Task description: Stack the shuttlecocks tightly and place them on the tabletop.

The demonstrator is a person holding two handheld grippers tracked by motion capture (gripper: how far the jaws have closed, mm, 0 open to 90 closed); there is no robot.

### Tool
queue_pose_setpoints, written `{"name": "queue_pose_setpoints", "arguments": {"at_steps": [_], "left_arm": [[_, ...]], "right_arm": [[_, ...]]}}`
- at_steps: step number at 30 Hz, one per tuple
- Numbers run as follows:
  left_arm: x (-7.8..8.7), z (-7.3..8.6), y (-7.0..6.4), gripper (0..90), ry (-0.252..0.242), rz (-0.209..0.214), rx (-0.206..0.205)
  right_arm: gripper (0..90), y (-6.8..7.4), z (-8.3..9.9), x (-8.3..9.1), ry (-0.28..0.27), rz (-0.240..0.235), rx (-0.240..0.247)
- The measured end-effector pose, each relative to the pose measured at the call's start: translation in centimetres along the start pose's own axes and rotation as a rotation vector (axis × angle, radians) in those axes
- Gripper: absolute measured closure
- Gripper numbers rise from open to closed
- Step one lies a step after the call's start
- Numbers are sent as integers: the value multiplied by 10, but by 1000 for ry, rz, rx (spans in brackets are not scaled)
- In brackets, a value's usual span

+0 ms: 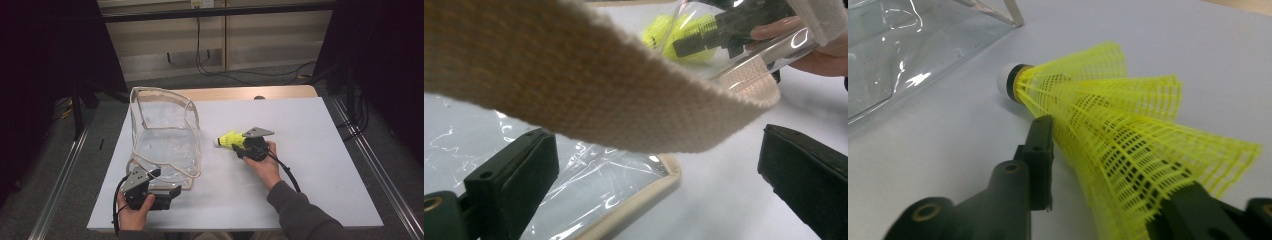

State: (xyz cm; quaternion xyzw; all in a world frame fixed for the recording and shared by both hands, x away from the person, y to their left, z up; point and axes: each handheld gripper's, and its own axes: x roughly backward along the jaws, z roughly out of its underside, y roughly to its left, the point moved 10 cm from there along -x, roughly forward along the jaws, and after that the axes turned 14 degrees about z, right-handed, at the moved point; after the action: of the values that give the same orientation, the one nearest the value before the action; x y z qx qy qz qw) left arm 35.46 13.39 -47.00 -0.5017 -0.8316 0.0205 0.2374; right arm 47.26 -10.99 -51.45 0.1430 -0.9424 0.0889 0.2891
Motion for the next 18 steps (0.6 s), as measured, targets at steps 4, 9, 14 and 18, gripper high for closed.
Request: {"name": "queue_pose_setpoints", "arguments": {"at_steps": [4,9,14,18], "left_arm": [[0,0,0,29,0,-1,0],[0,0,0,29,1,-3,1],[0,0,0,29,1,-4,0],[0,0,0,29,1,-4,0]], "right_arm": [[789,0,0,1,7,-13,-2],[800,-1,-1,4,9,-28,18],[802,-3,-1,12,6,-58,41],[801,-3,2,22,5,-83,66]]}}
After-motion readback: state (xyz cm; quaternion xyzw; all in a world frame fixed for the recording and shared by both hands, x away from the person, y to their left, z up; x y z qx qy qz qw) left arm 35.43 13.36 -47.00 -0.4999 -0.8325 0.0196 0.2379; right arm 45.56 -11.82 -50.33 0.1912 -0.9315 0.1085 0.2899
